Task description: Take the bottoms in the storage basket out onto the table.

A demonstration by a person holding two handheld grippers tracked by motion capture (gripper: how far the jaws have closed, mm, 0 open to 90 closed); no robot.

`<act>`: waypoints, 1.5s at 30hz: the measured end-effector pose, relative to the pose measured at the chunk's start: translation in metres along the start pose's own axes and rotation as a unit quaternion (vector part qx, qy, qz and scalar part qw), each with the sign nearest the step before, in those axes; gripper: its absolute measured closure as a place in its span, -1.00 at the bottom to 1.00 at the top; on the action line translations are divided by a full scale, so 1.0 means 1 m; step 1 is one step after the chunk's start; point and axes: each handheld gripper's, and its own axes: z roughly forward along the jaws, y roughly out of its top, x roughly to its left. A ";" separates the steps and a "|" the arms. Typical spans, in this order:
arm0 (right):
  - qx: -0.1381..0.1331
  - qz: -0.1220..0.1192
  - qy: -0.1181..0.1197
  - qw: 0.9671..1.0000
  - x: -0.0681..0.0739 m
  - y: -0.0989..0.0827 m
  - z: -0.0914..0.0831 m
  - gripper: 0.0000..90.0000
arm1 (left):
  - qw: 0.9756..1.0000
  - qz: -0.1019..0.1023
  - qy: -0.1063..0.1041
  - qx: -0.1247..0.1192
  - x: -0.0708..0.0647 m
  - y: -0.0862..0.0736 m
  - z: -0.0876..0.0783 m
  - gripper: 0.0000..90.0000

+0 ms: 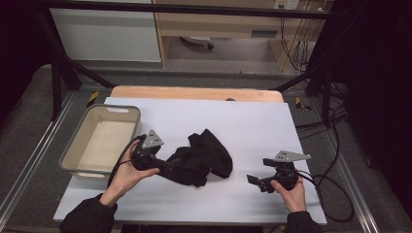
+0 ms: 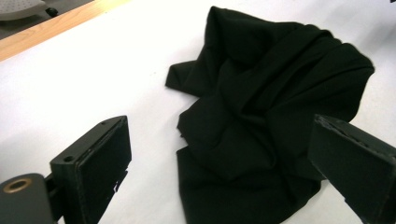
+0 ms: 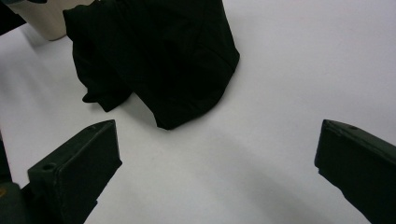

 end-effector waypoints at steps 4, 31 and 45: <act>0.000 -0.001 0.000 1.000 0.000 0.000 0.000 -0.99 | 1.000 -0.007 0.006 -0.002 0.005 -0.005 -0.005 -0.87; 0.000 0.001 0.000 1.000 0.000 0.000 0.000 -0.99 | 0.998 -0.038 0.047 -0.017 0.040 -0.029 -0.042 -0.87; 0.000 0.002 -0.002 1.000 0.000 0.000 0.000 -0.99 | 0.997 -0.046 0.057 -0.014 0.052 -0.046 -0.052 -0.88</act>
